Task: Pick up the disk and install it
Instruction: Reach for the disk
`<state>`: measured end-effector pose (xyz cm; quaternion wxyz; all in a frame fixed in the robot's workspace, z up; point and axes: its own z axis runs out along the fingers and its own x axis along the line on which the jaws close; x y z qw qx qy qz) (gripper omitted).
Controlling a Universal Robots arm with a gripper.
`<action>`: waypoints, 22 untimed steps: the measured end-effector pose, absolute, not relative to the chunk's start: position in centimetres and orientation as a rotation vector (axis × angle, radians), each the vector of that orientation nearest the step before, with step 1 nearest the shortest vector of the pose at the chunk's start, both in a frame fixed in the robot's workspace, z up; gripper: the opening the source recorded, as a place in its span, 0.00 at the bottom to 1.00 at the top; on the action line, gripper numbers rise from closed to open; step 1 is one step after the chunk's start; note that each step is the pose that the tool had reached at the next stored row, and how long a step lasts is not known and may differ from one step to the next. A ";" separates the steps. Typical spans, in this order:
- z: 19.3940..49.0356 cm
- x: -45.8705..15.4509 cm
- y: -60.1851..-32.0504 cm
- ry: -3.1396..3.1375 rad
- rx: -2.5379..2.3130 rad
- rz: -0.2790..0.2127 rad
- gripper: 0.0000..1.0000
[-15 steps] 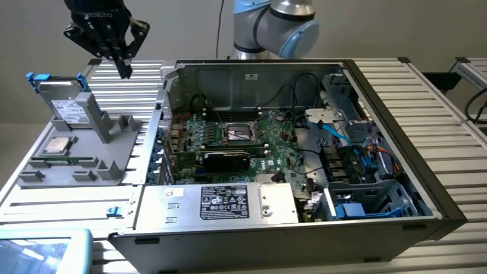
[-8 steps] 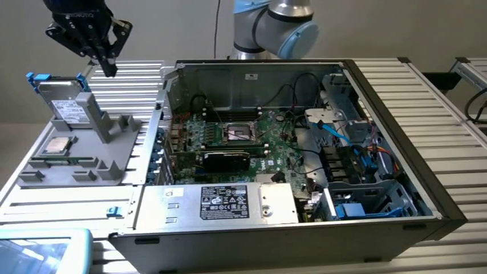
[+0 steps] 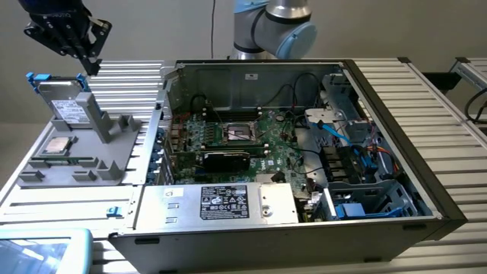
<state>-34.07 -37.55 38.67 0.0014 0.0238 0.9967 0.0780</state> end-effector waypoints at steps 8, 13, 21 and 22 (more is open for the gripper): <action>38.5 -37.0 -36.8 3.132 0.075 0.254 0.11; 38.5 -37.7 -36.1 3.151 0.072 0.201 0.11; 38.3 -38.8 -34.6 3.164 0.067 0.120 0.11; 38.2 -39.1 -34.5 3.164 0.066 0.118 0.11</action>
